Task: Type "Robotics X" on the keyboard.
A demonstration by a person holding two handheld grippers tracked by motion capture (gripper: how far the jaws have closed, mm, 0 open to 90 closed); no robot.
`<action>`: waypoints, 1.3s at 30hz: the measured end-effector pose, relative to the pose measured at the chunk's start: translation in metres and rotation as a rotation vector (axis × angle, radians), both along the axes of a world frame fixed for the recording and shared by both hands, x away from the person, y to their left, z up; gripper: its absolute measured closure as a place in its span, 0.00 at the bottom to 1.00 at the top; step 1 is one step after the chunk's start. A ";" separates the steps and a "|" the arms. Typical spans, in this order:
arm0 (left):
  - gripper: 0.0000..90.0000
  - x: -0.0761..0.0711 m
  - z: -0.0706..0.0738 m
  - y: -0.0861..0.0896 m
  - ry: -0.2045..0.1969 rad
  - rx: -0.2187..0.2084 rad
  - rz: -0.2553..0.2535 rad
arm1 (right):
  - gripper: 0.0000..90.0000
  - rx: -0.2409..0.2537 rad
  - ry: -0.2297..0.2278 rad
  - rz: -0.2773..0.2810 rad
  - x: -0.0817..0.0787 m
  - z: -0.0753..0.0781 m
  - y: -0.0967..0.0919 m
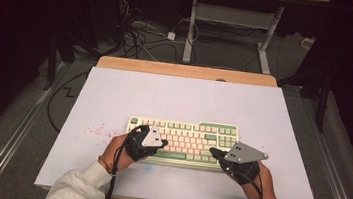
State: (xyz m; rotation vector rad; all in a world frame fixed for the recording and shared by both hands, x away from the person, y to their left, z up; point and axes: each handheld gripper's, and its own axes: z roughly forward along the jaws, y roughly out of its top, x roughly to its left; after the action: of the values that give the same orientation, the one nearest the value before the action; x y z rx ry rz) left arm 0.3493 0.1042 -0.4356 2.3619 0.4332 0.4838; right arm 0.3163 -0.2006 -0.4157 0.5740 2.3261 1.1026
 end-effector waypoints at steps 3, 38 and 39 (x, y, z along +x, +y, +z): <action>0.97 -0.001 0.001 0.003 -0.001 -0.008 0.005 | 1.00 0.001 0.000 -0.004 0.000 0.000 0.000; 0.97 -0.021 0.004 0.045 -0.034 -0.043 0.074 | 1.00 -0.027 0.028 0.021 0.023 -0.007 0.023; 0.97 -0.022 0.004 0.046 -0.034 -0.046 0.078 | 1.00 -0.024 0.031 0.018 0.024 -0.007 0.024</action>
State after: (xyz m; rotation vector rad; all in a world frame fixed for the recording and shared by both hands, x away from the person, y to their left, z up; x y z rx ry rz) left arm 0.3273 0.1506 -0.4317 2.2960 0.5169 0.5437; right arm 0.3399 -0.1767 -0.4224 0.5657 2.3718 1.0799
